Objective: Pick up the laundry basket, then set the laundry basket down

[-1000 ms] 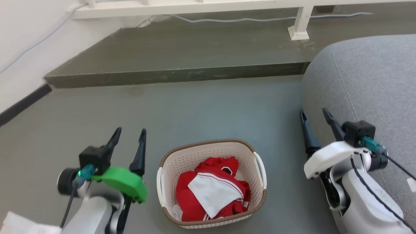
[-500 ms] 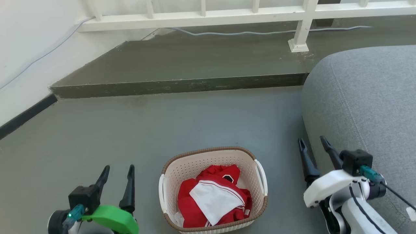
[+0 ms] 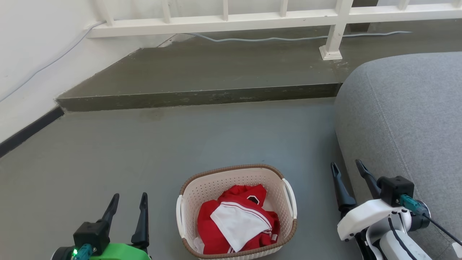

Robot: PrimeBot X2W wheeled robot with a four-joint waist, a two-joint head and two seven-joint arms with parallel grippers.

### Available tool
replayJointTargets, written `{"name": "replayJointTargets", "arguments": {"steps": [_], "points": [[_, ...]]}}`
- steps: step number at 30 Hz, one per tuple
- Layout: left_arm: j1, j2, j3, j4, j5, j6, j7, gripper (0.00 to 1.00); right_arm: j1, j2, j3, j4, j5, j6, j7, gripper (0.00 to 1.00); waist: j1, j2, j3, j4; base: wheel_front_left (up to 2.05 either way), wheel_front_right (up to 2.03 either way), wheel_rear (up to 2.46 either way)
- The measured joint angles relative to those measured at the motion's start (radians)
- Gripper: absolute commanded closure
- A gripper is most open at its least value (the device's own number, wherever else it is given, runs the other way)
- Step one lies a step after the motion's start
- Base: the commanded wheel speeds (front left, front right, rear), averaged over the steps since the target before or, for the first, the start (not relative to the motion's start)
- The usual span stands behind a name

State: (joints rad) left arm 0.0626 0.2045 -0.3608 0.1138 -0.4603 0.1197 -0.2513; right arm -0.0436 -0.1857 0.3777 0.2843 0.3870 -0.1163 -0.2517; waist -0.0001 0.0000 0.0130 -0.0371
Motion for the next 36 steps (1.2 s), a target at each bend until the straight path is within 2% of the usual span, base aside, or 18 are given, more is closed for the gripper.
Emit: {"name": "replayJointTargets", "arguments": {"steps": [20,36], "points": [[0.087,-0.053,0.063,-0.113,0.081,0.000,0.061,0.00,0.036,-0.003,-0.019,-0.046,-0.022,-0.007,0.000,0.00,0.0000,0.0000,0.004,0.001,0.00,0.00,0.00],[0.117,-0.087,0.078,-0.180,0.128,0.000,0.102,0.00,0.053,-0.003,-0.026,-0.065,-0.034,-0.007,0.001,0.00,0.0000,0.0000,0.002,0.002,0.00,0.00,0.00]]}}
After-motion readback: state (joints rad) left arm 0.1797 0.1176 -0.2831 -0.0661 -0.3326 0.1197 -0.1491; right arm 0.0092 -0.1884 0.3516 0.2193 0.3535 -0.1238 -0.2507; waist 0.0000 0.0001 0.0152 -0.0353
